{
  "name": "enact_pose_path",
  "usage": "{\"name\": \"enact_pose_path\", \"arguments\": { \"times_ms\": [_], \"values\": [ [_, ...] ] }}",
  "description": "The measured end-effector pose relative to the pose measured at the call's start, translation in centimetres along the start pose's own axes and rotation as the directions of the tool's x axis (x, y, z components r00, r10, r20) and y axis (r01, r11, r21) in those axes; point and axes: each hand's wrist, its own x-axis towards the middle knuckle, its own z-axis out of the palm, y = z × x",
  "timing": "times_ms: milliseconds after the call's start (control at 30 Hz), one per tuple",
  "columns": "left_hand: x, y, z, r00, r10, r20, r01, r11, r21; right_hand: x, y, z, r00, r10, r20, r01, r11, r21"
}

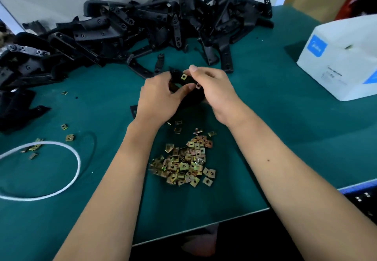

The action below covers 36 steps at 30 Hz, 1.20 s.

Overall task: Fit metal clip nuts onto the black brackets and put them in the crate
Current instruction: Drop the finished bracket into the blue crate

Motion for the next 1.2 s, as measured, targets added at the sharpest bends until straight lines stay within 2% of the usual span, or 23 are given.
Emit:
{"name": "enact_pose_path", "arguments": {
  "times_ms": [167,267,367,433,567,667,733,800,867,933,967,1033,1133,1200],
  "values": [
    [0.9,8.6,1.9,0.982,0.161,0.099,-0.159,0.987,-0.025,-3.3,-1.8,-7.6,0.994,0.025,-0.108,-0.004,0.981,0.193],
    [0.8,15.1,5.1,0.918,0.331,0.219,-0.327,0.943,-0.055,-7.0,-2.2,-13.7,0.944,0.004,-0.329,0.088,0.961,0.263],
    [-0.8,21.7,9.2,0.796,0.497,0.345,-0.447,0.867,-0.219,-11.9,-1.5,-20.6,0.836,-0.028,-0.548,0.213,0.937,0.277],
    [-3.0,26.4,12.5,0.708,0.575,0.41,-0.506,0.818,-0.274,-15.8,-0.7,-25.5,0.732,-0.055,-0.679,0.282,0.932,0.228],
    [-9.3,33.9,19.4,0.521,0.724,0.452,-0.679,0.673,-0.295,-23.6,2.1,-33.1,0.513,0.056,-0.856,0.316,0.915,0.249],
    [-14.7,36.8,23.8,0.379,0.743,0.551,-0.735,0.604,-0.308,-28.5,5.7,-36.3,0.417,0.188,-0.889,0.187,0.94,0.286],
    [-17.9,37.4,26.2,0.29,0.71,0.642,-0.726,0.6,-0.335,-31.1,8.7,-37.5,0.341,0.282,-0.897,0.107,0.936,0.335],
    [-20.4,37.1,28.2,0.214,0.662,0.718,-0.717,0.606,-0.344,-33.4,12.2,-38.2,0.24,0.367,-0.899,0.047,0.92,0.388],
    [-22.1,36.4,29.7,0.165,0.627,0.761,-0.722,0.603,-0.34,-35.7,15.8,-39.0,0.101,0.437,-0.894,-0.092,0.899,0.429],
    [-22.9,35.3,30.7,0.138,0.592,0.794,-0.723,0.608,-0.328,-38.1,19.0,-39.4,-0.037,0.514,-0.857,-0.284,0.817,0.503],
    [-23.1,34.9,31.1,0.122,0.575,0.809,-0.727,0.606,-0.322,-39.1,20.3,-39.5,-0.072,0.564,-0.823,-0.341,0.761,0.551],
    [-22.8,33.8,31.6,0.116,0.545,0.83,-0.723,0.62,-0.306,-40.0,22.2,-39.5,-0.092,0.627,-0.773,-0.418,0.681,0.602],
    [-22.2,32.9,32.0,0.144,0.546,0.825,-0.678,0.662,-0.32,-40.1,22.6,-39.8,-0.177,0.56,-0.81,-0.555,0.622,0.552],
    [-21.6,33.1,31.9,0.205,0.586,0.784,-0.628,0.693,-0.354,-38.9,21.4,-39.7,-0.189,0.451,-0.872,-0.631,0.625,0.46]
  ]
}}
